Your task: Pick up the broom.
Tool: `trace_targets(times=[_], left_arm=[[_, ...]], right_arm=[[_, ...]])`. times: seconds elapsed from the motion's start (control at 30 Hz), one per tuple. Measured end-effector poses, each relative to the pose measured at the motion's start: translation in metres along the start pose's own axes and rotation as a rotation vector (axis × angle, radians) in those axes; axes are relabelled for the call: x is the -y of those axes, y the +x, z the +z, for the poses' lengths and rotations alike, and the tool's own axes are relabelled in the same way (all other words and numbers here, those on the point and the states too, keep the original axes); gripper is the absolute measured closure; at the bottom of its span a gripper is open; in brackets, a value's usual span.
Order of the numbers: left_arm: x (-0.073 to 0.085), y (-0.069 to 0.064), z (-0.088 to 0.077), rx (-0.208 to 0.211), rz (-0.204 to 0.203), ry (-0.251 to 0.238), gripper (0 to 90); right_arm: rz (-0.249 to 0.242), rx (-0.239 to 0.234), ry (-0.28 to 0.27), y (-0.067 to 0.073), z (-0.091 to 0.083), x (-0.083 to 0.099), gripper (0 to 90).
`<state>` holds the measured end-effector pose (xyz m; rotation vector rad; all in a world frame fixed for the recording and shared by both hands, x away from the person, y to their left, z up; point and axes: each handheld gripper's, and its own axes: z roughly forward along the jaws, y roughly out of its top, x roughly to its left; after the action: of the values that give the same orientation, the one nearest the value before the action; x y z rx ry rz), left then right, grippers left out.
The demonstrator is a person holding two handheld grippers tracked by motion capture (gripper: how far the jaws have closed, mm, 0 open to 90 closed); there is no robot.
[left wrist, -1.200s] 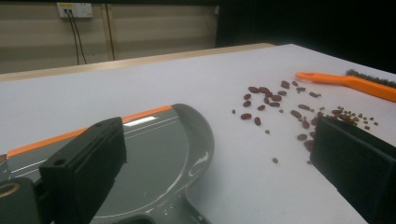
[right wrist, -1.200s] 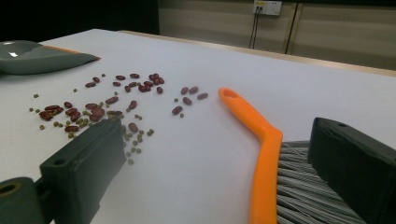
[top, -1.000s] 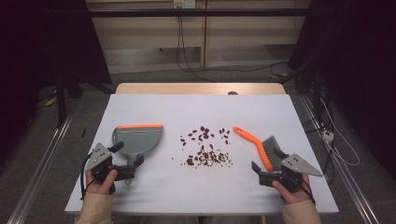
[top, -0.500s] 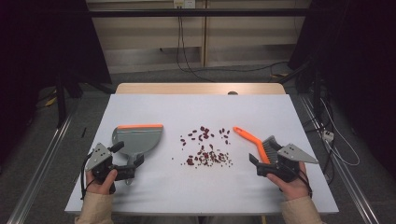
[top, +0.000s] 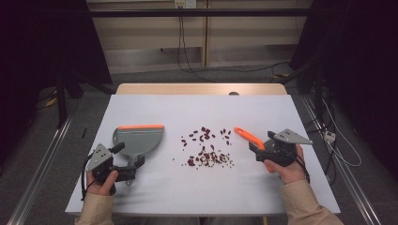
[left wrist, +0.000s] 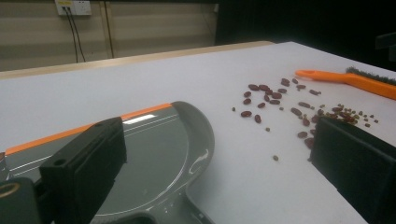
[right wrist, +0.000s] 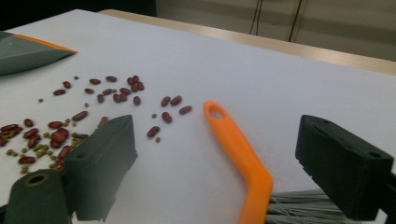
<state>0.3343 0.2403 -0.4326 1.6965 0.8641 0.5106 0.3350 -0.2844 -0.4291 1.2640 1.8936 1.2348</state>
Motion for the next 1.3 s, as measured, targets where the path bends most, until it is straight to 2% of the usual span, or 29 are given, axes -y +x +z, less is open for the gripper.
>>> trace_targets(times=[0.13,0.3,0.33,0.37,0.4,0.5,0.53,0.57,0.6,0.63,0.73,0.77,0.83,0.87,1.03,1.17,1.3], left_arm=[[0.000,0.001,0.000,0.001,0.003,0.004,3.6],[0.001,0.000,0.001,0.007,0.002,0.003,3.6],[0.001,0.000,0.001,0.008,-0.003,0.004,3.6],[0.001,0.000,0.001,0.008,-0.003,0.004,3.6],[0.001,0.000,0.001,0.010,-0.002,0.003,3.6],[0.001,0.000,0.001,0.011,-0.002,0.003,3.6],[0.001,0.000,0.001,0.011,-0.002,0.003,3.6],[0.001,0.000,0.001,0.011,-0.003,0.004,3.6],[0.001,0.000,0.001,0.012,-0.005,0.004,3.6],[0.001,0.000,0.001,0.013,-0.004,0.005,3.7],[0.001,0.000,0.002,0.014,-0.004,0.005,3.8],[0.001,0.000,0.002,0.014,-0.004,0.005,3.8],[0.001,0.000,0.002,0.014,-0.005,0.006,3.8],[0.001,0.000,0.002,0.014,-0.005,0.006,3.8],[0.001,0.000,0.002,0.015,-0.001,0.008,3.8],[0.001,0.001,0.002,0.015,0.000,0.010,3.8],[0.001,0.001,0.002,0.016,-0.002,0.013,3.8]], right_arm=[[0.015,0.009,0.050,-0.007,0.009,-0.003,15.3],[0.008,0.008,0.099,-0.013,0.018,-0.008,13.1],[0.012,-0.012,0.126,-0.017,0.021,-0.011,14.2],[0.012,-0.012,0.126,-0.017,0.021,-0.011,14.2],[-0.002,-0.027,0.149,-0.019,0.024,-0.013,24.6],[-0.018,-0.036,0.194,-0.023,0.029,-0.016,30.6],[-0.018,-0.036,0.194,-0.023,0.029,-0.016,30.6],[-0.035,-0.049,0.230,-0.026,0.034,-0.018,35.6],[-0.035,-0.049,0.230,-0.026,0.034,-0.018,35.6],[-0.038,-0.047,0.248,-0.028,0.037,-0.019,41.0],[-0.040,-0.051,0.276,-0.032,0.041,-0.021,41.8],[-0.049,-0.033,0.300,-0.034,0.043,-0.023,46.1],[-0.044,-0.039,0.310,-0.035,0.044,-0.023,46.3],[-0.040,-0.045,0.326,-0.036,0.047,-0.023,50.5],[-0.037,-0.059,0.394,-0.037,0.055,-0.020,53.3],[-0.045,-0.055,0.419,-0.038,0.060,-0.018,56.4],[-0.037,-0.078,0.459,-0.039,0.064,-0.020,62.5]])
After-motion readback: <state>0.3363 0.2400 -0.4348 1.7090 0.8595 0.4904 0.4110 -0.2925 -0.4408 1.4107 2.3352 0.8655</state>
